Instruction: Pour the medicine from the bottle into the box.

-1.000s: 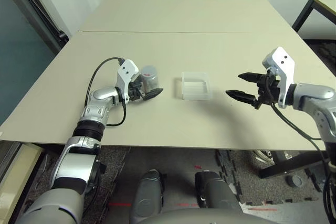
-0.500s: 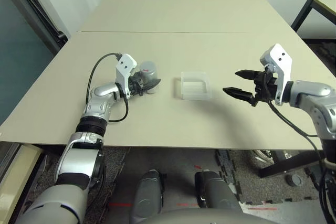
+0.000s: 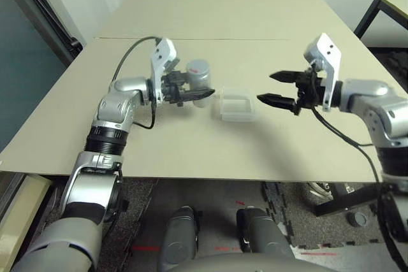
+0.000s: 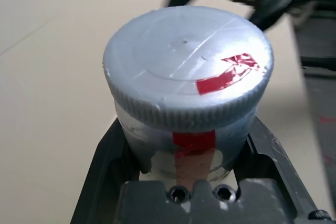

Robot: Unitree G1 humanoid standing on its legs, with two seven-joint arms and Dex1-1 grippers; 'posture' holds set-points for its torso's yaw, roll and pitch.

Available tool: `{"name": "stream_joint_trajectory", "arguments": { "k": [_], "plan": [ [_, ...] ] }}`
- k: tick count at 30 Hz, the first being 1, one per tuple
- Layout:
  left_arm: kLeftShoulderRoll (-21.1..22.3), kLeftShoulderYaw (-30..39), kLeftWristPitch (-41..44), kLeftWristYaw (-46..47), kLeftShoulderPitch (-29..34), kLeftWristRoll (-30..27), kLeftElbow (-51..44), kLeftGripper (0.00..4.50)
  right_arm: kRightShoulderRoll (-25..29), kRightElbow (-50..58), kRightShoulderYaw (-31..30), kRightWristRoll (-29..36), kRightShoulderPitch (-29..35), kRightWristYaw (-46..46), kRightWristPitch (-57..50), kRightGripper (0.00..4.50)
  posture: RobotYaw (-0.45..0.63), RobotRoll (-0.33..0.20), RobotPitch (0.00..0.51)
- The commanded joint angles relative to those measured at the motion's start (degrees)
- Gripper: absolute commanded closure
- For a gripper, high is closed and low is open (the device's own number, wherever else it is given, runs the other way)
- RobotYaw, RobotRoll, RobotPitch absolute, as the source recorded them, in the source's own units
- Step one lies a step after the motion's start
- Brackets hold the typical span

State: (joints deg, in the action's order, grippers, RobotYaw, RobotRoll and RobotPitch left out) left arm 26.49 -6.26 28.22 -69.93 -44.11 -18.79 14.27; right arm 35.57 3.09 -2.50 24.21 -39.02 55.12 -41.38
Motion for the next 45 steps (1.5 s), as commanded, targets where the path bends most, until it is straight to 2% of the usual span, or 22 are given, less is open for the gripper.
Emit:
{"name": "stream_joint_trajectory", "arguments": {
  "k": [1, 17, 45],
  "plan": [
    [0.7, -2.7, 1.2, -3.2, -0.6, -0.5, -0.6, 1.99, -1.7, 2.3, -1.9, 2.1, -3.4, 0.7, -2.5, 0.0, 0.05, 0.0, 0.064],
    [0.0, -4.9, -4.6, -6.0, -4.5, 2.2, 6.7, 1.99, -4.8, 6.8, -2.4, 8.0, -5.6, 0.0, -9.5, 0.0, 0.05, 0.0, 0.051],
    [-3.4, -5.6, -5.4, -5.7, -5.4, 2.7, 6.9, 1.99, -10.0, 3.9, -5.4, 4.6, -6.9, -3.9, -5.2, 0.0, 0.03, 0.0, 0.051]
  ]
}}
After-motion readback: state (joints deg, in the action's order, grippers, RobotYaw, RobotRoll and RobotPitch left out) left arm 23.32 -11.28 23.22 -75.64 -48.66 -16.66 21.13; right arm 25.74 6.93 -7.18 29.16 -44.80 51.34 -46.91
